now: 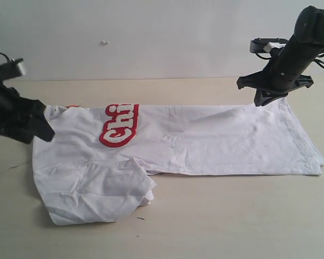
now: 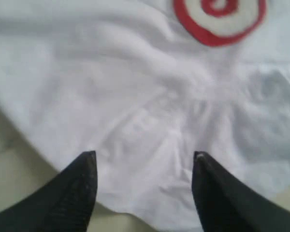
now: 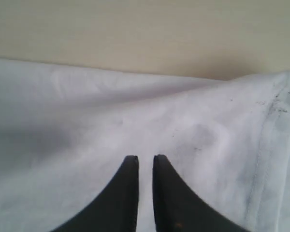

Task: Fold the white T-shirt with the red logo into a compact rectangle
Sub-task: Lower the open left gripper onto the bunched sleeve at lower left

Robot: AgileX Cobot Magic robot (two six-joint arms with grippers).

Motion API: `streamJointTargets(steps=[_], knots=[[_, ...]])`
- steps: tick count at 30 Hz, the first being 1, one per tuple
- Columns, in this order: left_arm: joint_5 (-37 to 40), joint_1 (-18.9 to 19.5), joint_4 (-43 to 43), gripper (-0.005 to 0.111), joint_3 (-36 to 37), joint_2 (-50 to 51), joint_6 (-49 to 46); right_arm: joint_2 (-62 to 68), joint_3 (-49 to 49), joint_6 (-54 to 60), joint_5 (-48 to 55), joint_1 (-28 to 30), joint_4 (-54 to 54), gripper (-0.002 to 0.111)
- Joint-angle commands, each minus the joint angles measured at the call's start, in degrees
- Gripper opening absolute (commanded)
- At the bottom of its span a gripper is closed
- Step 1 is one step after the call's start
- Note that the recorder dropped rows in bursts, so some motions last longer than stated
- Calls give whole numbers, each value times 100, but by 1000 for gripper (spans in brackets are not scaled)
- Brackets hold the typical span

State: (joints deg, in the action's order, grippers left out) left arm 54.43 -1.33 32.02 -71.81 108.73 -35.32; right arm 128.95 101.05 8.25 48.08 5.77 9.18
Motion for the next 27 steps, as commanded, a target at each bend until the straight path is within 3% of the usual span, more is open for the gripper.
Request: streamJointTargets(steps=[1,7,12,18,23,27], knots=[[-68,-1011,10,53,588,-435,-627,-59,-16,219,60,35,5,13],[-722,-2494,-800,54,1319,-737,-190,-59,-16,262,151,35,208,13],[-1640,-3444,-1487,69,1735,-578,525,-59,-16,532,256,24,530,13],[-2534,-3936,-1793,70,1824,-144,577,-59,-16,543,301,24,578,13],[-3331,-3923,-2739,70,1824,235,1437,-59,-16,561,395,24,582,13],[-3152,-3923,-3023,70,1824,86,1762,-59,-16,584,370,24,582,13]])
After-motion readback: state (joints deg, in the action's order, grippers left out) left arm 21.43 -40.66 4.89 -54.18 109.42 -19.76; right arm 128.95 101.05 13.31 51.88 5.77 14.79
